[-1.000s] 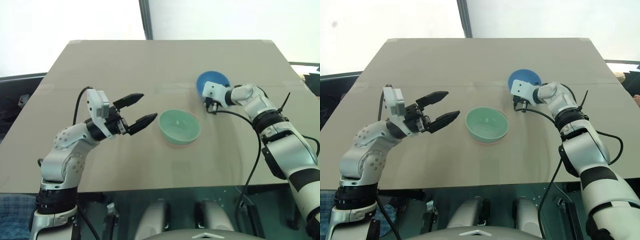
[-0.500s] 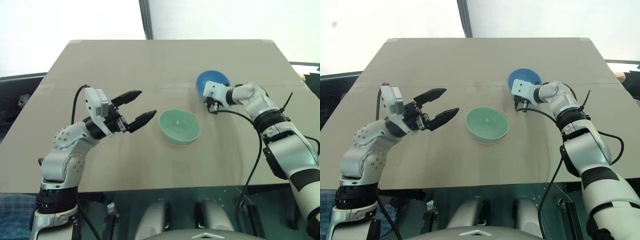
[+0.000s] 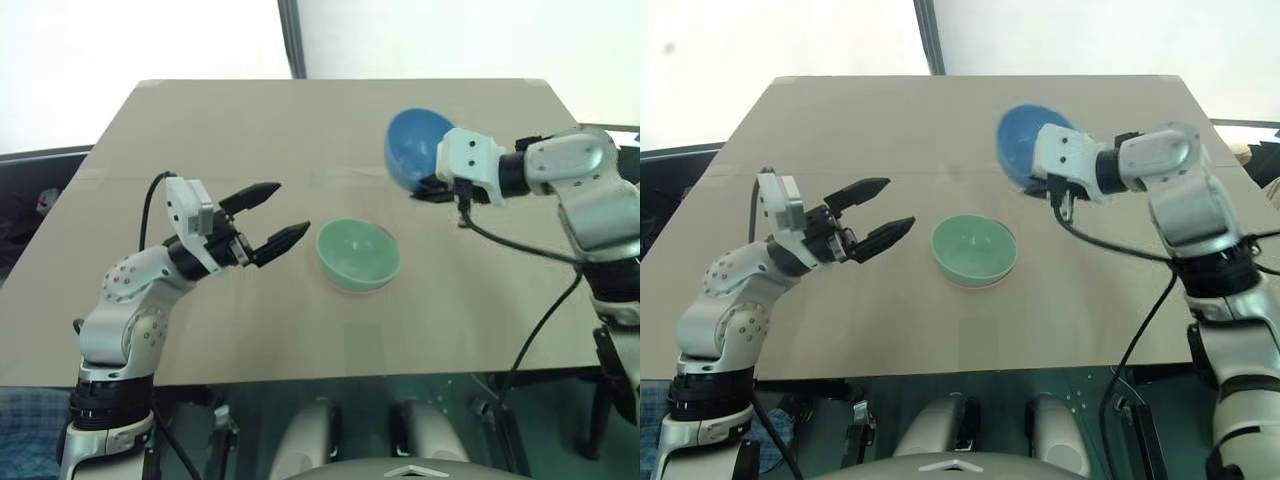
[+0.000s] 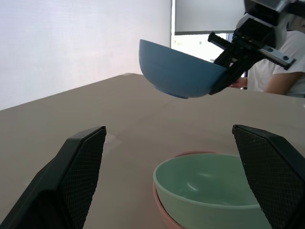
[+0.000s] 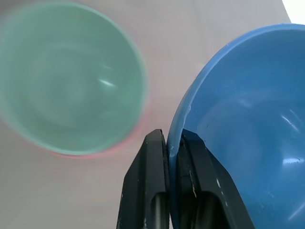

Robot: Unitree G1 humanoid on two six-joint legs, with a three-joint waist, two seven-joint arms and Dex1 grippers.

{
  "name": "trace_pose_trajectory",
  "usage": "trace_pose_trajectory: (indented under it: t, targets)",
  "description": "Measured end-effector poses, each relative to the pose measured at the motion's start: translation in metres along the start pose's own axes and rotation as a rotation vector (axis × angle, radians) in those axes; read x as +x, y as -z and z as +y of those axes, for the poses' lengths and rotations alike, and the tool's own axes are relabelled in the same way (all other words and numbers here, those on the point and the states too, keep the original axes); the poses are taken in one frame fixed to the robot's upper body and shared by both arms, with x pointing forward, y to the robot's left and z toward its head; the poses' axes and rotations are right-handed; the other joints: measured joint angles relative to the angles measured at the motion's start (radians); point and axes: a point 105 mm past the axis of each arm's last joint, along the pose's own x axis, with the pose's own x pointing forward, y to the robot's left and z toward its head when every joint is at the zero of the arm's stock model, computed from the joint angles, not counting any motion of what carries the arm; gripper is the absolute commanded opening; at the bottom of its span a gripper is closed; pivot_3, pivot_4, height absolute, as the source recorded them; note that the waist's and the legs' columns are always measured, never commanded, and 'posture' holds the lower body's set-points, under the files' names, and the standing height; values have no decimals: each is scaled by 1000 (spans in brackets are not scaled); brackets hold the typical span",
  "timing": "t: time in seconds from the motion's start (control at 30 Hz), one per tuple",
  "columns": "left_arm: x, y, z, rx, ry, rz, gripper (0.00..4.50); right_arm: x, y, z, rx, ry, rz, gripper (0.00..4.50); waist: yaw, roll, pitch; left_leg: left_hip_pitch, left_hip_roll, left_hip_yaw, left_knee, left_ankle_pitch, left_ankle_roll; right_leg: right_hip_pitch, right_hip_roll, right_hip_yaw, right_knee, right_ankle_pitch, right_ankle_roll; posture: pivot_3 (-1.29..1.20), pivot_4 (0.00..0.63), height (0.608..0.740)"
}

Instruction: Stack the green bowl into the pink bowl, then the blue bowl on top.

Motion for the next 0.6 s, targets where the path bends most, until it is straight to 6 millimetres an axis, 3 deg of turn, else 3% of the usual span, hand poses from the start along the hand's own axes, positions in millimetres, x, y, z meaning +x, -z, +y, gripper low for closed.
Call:
trace_pose_trajectory:
  t: [0.13,0.4,0.57,0.6]
  targets:
    - [1,2,-2,-9,36,6,4500,11,-14,32,-1,-92,-26,92,0,0,0,0,0,0,1,0,0,0,0,0,0,0,0,0,150,740]
    - [6,2,3,-19,72,5,4500,37,-18,48,-15,-118,-21,92,0,0,0,0,0,0,1,1,-2,0,0,0,0,0,0,0,150,740]
    - [7,1,3,-18,79,7,4500,45,-27,46,-38,-87,-68,2124,0,0,0,0,0,0,1,1,-2,0,0,0,0,0,0,0,150,740]
    - [7,2,2,-19,80,8,4500,45,-28,46,-31,-84,-76,2124,0,0,0,0,0,0,1,1,-2,0,0,0,0,0,0,0,150,740]
